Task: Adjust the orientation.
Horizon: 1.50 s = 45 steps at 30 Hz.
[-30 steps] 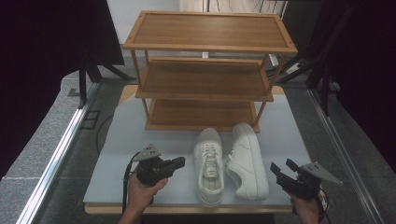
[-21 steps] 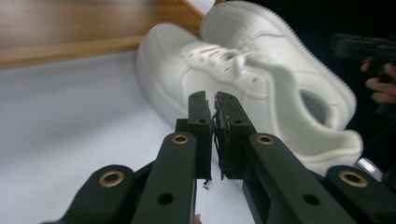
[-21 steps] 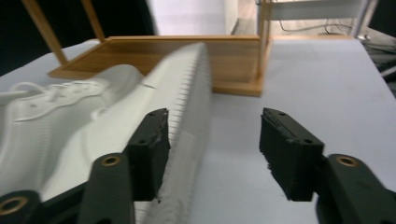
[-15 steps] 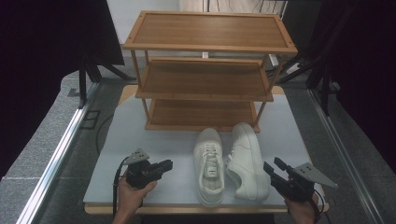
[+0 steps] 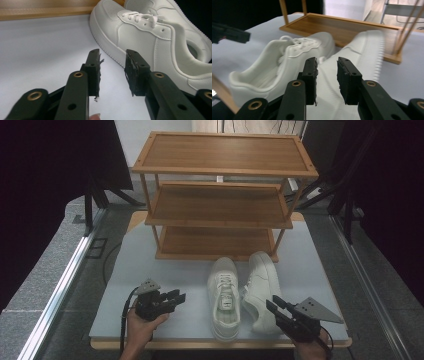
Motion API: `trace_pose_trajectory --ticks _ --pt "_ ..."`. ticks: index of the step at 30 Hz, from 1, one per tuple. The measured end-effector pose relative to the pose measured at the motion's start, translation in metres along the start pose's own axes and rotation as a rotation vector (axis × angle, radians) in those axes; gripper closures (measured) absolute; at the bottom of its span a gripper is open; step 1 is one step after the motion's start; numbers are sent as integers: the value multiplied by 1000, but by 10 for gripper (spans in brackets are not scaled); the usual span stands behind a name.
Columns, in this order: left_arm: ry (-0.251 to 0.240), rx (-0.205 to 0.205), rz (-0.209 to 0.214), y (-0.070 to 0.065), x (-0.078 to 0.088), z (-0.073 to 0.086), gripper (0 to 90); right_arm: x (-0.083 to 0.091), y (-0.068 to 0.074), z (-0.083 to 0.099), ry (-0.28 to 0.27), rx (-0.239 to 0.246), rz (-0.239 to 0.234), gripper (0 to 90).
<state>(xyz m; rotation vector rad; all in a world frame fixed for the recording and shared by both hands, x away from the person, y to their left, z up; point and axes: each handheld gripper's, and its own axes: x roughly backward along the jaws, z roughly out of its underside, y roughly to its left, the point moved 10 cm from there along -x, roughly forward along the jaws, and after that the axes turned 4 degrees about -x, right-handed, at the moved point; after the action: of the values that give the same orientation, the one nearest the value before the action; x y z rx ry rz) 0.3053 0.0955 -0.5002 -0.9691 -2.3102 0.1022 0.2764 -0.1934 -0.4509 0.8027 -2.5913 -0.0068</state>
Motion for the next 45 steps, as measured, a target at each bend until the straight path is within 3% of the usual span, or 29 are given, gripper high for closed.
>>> trace_pose_trajectory --ticks 8,15,21,27,30,33,40,45 --pt "16 0 -2 1 -2 3 599 -8 20 5 37 43 -36 701" --pt "9 12 -10 3 0 2 575 -10 23 7 48 50 -41 691" --pt "4 10 -1 -1 0 0 567 -14 35 10 66 68 -71 694" --pt "9 6 -1 -1 -1 1 563 -20 54 17 98 93 -123 709" --pt "11 7 0 -1 -1 1 560 -27 67 25 141 120 -145 710" --pt "9 8 0 -1 -1 1 559 -31 71 30 164 142 -121 730" --pt "9 13 -6 2 2 1 556 -33 65 38 227 102 -109 744" --pt "9 13 6 0 1 0 549 -36 73 38 223 95 -113 756"
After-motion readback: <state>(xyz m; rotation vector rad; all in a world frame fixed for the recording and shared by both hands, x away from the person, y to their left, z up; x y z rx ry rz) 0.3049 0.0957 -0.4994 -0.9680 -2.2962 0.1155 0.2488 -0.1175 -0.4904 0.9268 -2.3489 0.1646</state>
